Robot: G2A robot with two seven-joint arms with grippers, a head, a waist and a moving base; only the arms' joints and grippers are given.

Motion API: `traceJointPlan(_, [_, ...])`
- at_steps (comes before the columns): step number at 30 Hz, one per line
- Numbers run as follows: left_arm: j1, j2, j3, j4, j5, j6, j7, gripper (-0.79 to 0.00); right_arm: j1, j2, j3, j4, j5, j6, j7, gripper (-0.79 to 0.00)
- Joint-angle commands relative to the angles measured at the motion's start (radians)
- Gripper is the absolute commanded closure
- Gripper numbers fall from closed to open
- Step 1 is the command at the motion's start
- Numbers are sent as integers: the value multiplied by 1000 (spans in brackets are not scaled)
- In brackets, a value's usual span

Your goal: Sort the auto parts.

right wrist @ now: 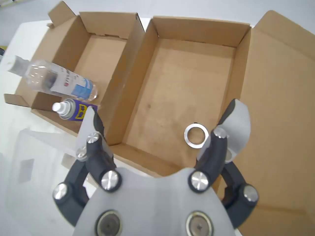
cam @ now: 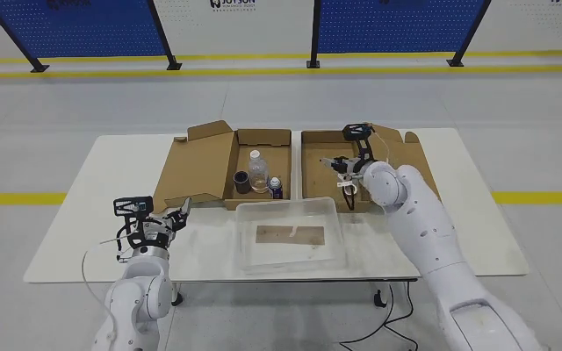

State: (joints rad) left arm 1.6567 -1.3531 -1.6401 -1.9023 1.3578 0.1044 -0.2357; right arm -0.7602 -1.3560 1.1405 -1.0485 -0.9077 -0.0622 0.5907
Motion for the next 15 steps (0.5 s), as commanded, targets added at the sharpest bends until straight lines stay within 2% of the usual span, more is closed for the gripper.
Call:
traceJointPlan(1, [0, 0, 0, 0, 0, 0, 0, -785, -73, 18, 53, -125, -6, -4, 5, -785])
traceJointPlan(9, [0, 0, 0, 0, 0, 0, 0, -785, -366, 64, 231, -517, -16, 1, -30, -785])
traceJointPlan(15, [0, 0, 0, 0, 0, 0, 0, -785, -558, 82, 326, -673, 5, -26, -69, -785])
